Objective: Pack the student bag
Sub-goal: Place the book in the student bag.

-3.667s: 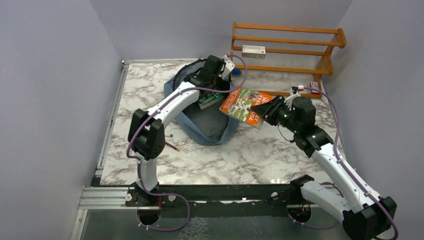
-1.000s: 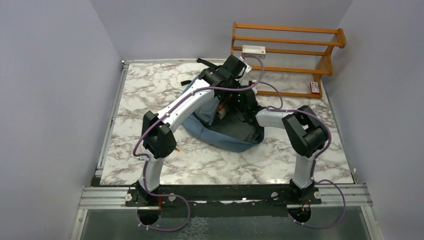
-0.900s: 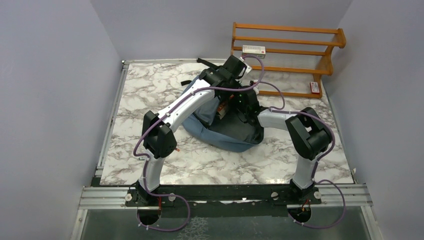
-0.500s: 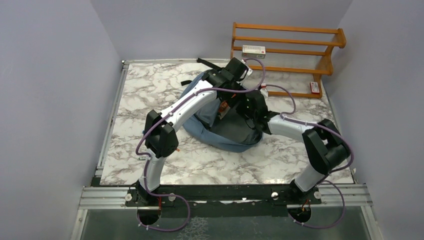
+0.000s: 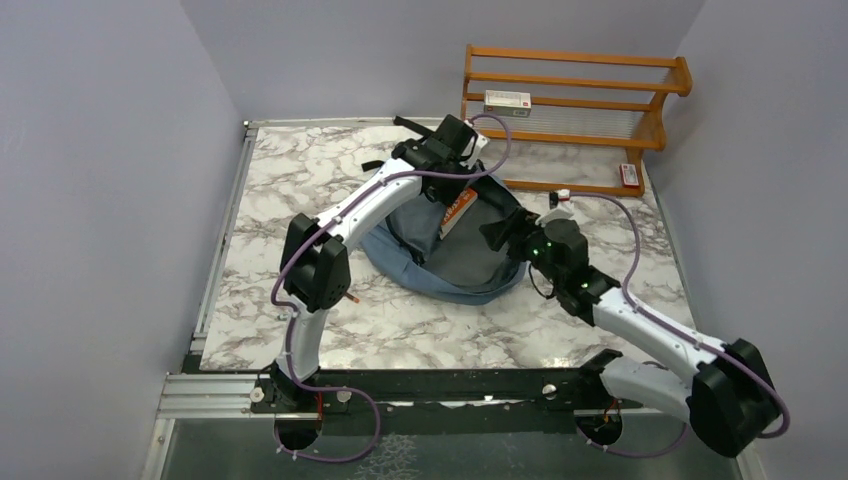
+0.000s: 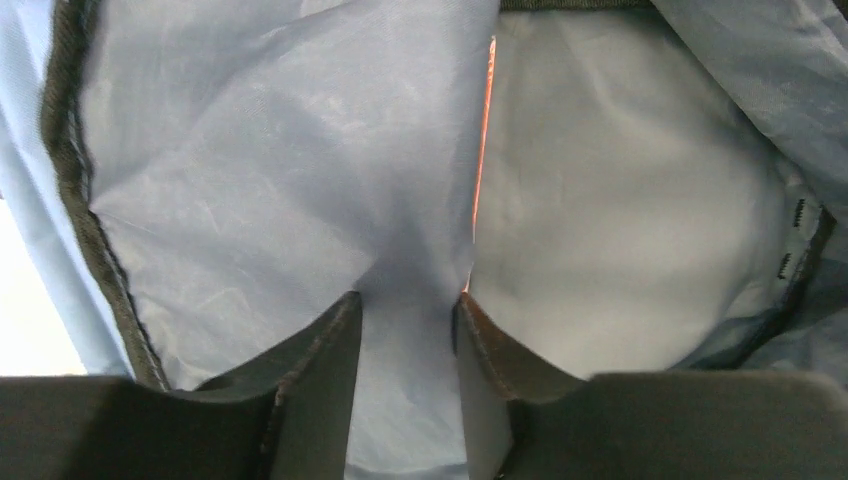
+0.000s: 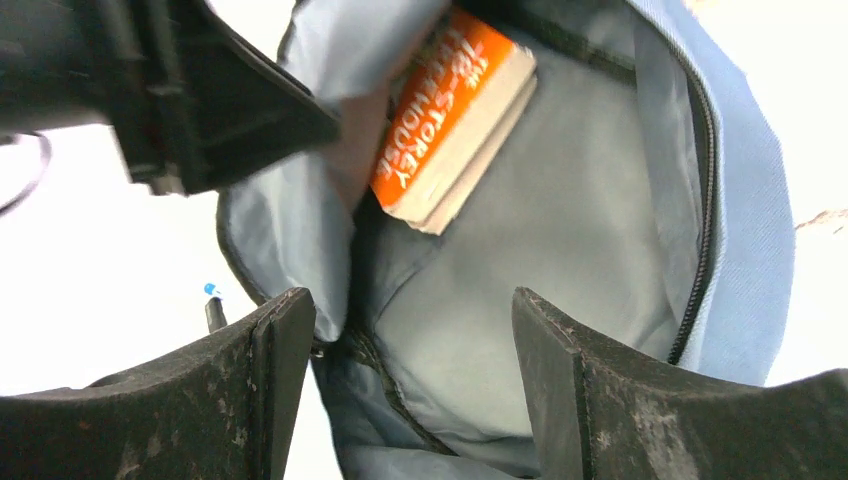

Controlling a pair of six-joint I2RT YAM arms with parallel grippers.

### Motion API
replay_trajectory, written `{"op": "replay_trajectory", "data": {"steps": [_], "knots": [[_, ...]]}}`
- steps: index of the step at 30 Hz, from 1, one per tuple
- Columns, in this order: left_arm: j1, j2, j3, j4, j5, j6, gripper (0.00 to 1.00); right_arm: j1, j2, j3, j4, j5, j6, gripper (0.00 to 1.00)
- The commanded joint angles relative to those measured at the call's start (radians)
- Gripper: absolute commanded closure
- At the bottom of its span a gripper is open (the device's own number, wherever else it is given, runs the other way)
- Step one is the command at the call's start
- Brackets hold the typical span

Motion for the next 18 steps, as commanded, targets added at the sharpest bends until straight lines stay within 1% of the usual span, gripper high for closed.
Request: {"op": "replay_trajectory", "data": {"steps": [1,2,5,11,13,18], "knots": [[0.026,-0.106,-0.076,0.086,0.079,-0.066,0.52,0.001,-0.139,-0.008,-0.084,0.061,-0.153,0.24],[0.034,-0.124,-0.094,0.096,0.084,-0.079,0.47,0.001,-0.16,-0.004,-0.103,0.072,-0.174,0.24],[0.072,-0.195,-0.162,0.134,0.115,-0.122,0.4,0.001,-0.198,0.022,-0.167,0.105,-0.198,0.22],[0.218,-0.411,-0.395,0.267,0.095,-0.243,0.27,0.001,-0.139,0.167,-0.415,0.143,-0.24,0.1],[0.275,-0.497,-0.484,0.312,0.094,-0.284,0.25,0.001,-0.129,0.188,-0.444,0.141,-0.272,0.09],[0.393,-0.693,-0.698,0.383,-0.005,-0.393,0.06,0.001,-0.143,0.223,-0.445,0.064,-0.37,0.07]]}}
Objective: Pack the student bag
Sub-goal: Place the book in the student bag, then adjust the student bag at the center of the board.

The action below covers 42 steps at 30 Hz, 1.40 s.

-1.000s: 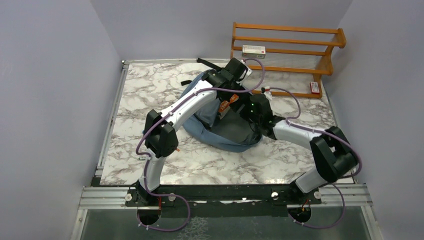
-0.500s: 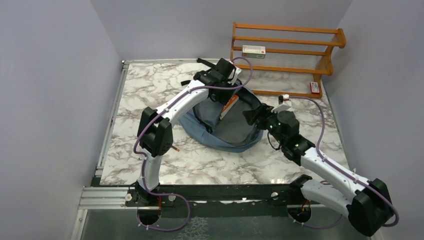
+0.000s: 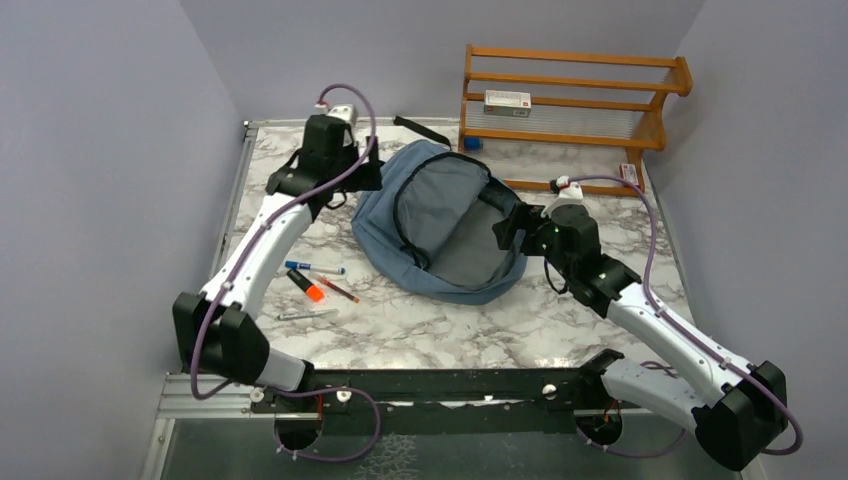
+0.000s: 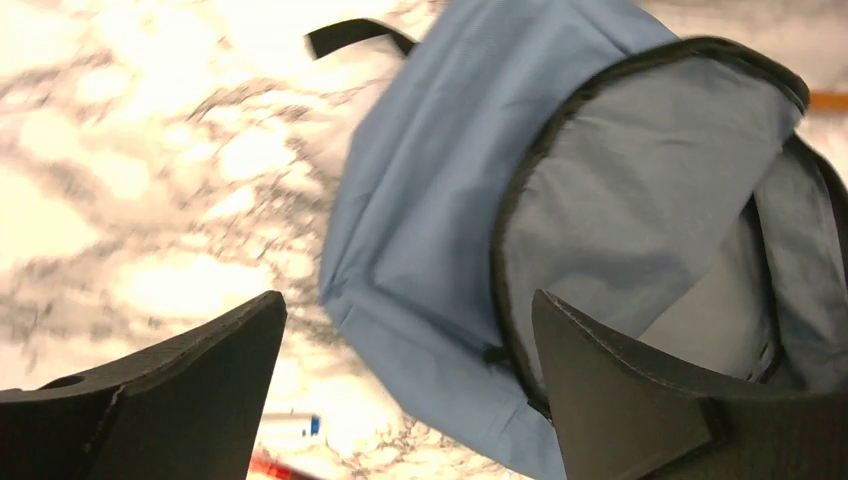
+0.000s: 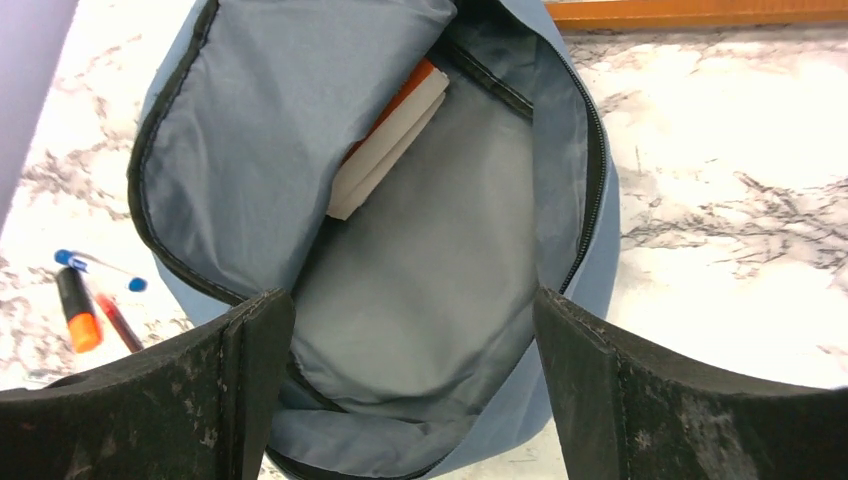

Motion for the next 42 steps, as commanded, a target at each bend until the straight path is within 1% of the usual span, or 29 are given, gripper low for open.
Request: {"op": "replay_trajectory", "data": {"steps": [1,5,10,13,17,19,22,25,29,32,38,40,42], "knots": [[0.089,-0.17,-0.172,0.102,-0.087,-0.15,0.02,0.001,-0.008,0.053,-0.055,-0.049,-0.117,0.07],[0.173,-0.259,-0.281,0.11,-0.079,-0.224,0.01,0.0,0.015,0.085,-0.052,-0.094,-0.126,0.07],[0.266,-0.32,-0.399,0.087,-0.067,-0.333,0.01,0.001,0.061,0.123,-0.078,-0.137,-0.108,0.07],[0.297,-0.332,-0.454,0.061,-0.088,-0.387,0.01,0.001,0.069,0.132,-0.084,-0.159,-0.111,0.07],[0.308,-0.34,-0.497,0.039,-0.129,-0.432,0.01,0.001,0.062,0.134,-0.073,-0.191,-0.117,0.07],[0.308,-0.344,-0.512,0.031,-0.162,-0.446,0.04,0.001,0.065,0.136,-0.071,-0.198,-0.115,0.07],[0.311,-0.348,-0.537,0.028,-0.198,-0.471,0.13,0.001,0.077,0.138,-0.075,-0.202,-0.105,0.07],[0.313,-0.337,-0.551,0.028,-0.204,-0.496,0.22,0.001,0.09,0.133,-0.075,-0.2,-0.097,0.08],[0.312,-0.315,-0.567,0.028,-0.224,-0.544,0.27,0.0,0.097,0.13,-0.076,-0.188,-0.093,0.08],[0.313,-0.292,-0.573,0.03,-0.226,-0.563,0.29,0.001,0.096,0.127,-0.095,-0.152,-0.078,0.08],[0.312,-0.264,-0.598,0.081,-0.173,-0.564,0.3,0.001,0.105,0.15,-0.148,-0.084,-0.041,0.08],[0.313,-0.258,-0.601,0.14,-0.105,-0.528,0.3,0.001,0.111,0.161,-0.16,-0.076,-0.033,0.08],[0.313,-0.248,-0.602,0.227,-0.002,-0.476,0.27,0.001,0.117,0.167,-0.168,-0.073,-0.024,0.08]]}}
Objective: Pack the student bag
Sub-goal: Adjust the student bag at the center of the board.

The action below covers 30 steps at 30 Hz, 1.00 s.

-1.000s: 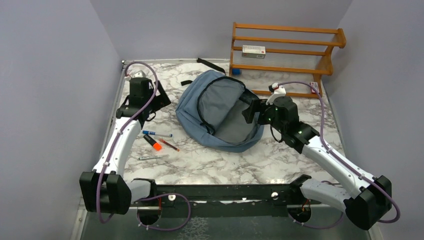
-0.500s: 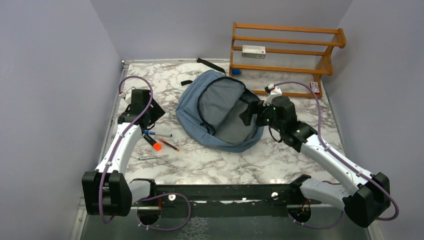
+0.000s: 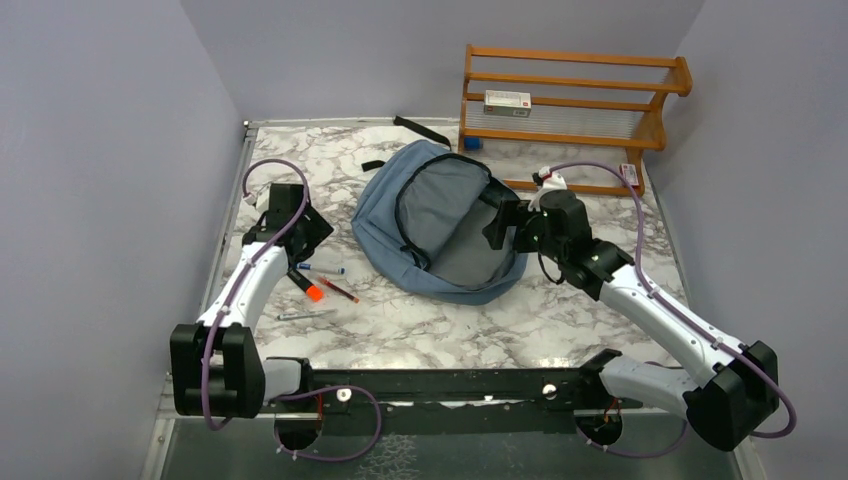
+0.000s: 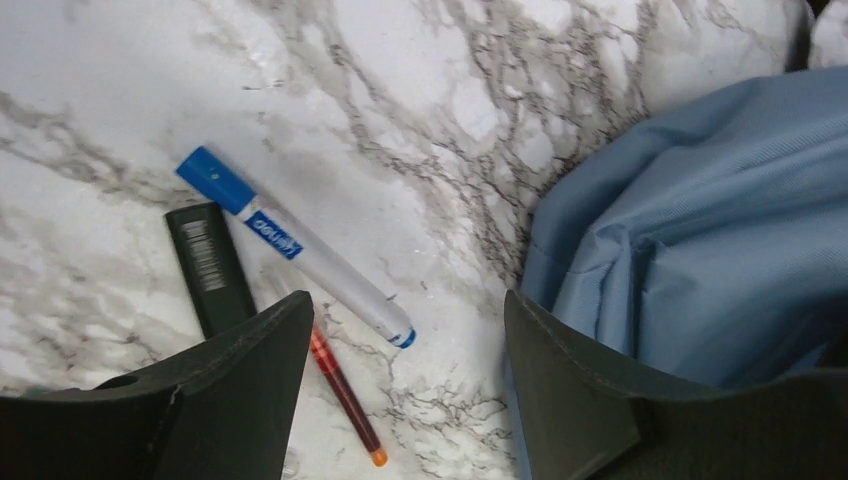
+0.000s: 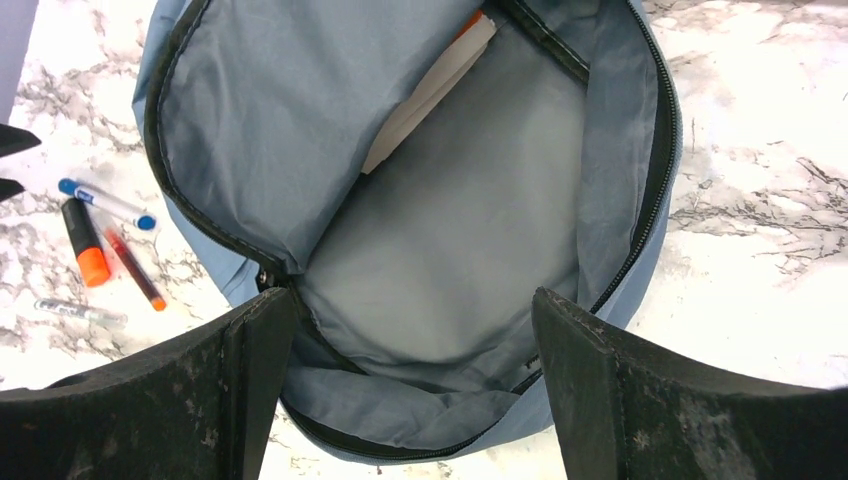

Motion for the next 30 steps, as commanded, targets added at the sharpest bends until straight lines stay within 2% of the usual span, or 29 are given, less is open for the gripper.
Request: {"op": "replay_trajectory", "data": {"steps": [1,5,10,17,26,30], "knots": [[0.006,0.02,-0.008,0.216,0.219,0.087,0.26,0.001,0.013,0.048,-0.044,0.049,0.036,0.08],[-0.009,0.066,0.003,0.47,0.455,0.121,0.22,0.001,0.016,0.049,-0.045,0.041,0.056,0.08],[-0.109,0.159,0.106,0.605,0.52,0.204,0.13,0.0,0.001,0.047,-0.065,0.046,0.079,0.08],[-0.217,0.333,0.204,0.649,0.585,0.268,0.05,0.0,-0.033,0.034,-0.079,0.064,0.094,0.09],[-0.268,0.416,0.235,0.616,0.533,0.292,0.11,0.0,-0.043,0.049,-0.098,0.071,0.09,0.09],[-0.27,0.414,0.237,0.615,0.561,0.3,0.22,0.0,-0.043,0.047,-0.093,0.068,0.089,0.08]]}}
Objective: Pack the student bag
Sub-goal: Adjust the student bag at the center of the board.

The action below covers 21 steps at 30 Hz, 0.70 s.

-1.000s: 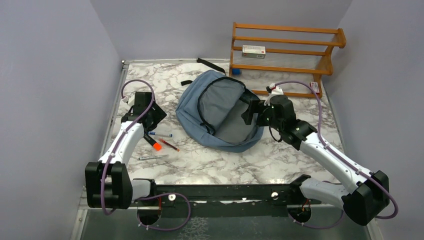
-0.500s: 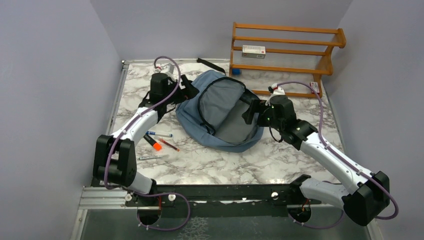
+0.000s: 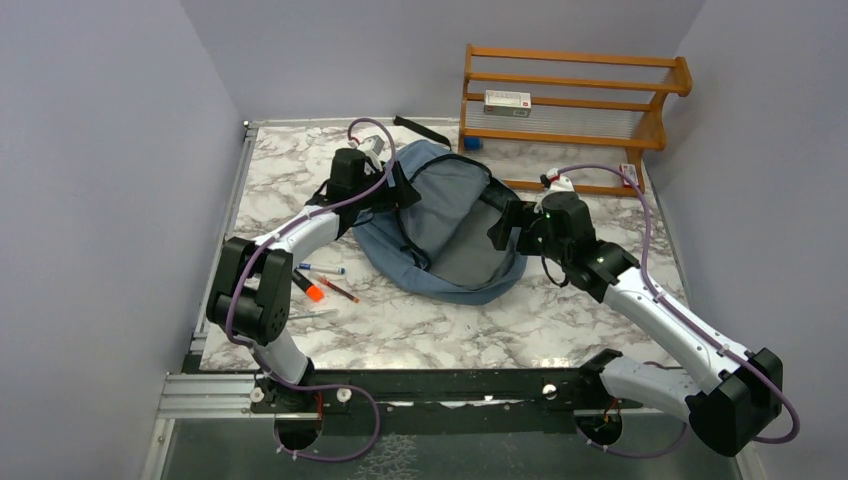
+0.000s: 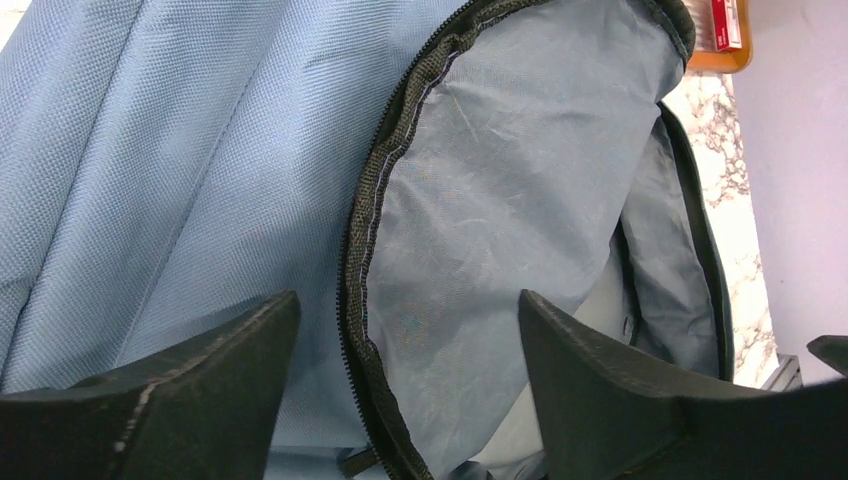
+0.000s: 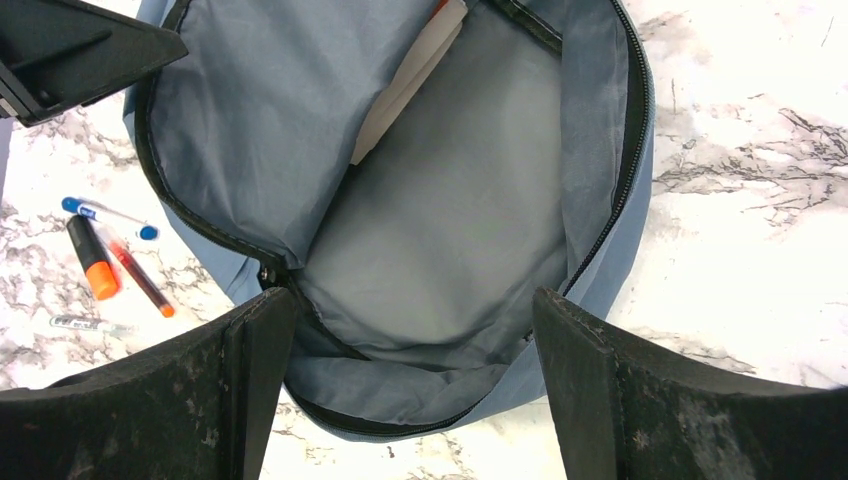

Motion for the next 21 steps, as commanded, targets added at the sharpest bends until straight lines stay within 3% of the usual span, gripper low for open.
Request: {"op": "replay_trajectory", "data": {"steps": [1,4,14,18,21], "knots": [[-0.008,-0.006,0.035,0.015,0.028,0.034,0.25,0.0,-0.019,0.026,-0.008,0.023,0.01,0.09],[-0.026,-0.009,0.049,0.019,0.068,0.051,0.34,0.0,-0.018,0.028,-0.012,0.025,0.016,0.08],[-0.071,-0.022,0.052,0.019,0.18,0.113,0.85,0.0,-0.116,0.068,-0.02,0.123,0.033,0.09],[-0.105,-0.044,0.073,0.0,0.176,0.144,1.0,0.0,-0.149,0.086,-0.026,0.157,0.025,0.09],[-0.136,-0.064,0.109,-0.042,0.174,0.183,1.0,0.001,-0.164,0.09,-0.025,0.171,0.024,0.1]]}}
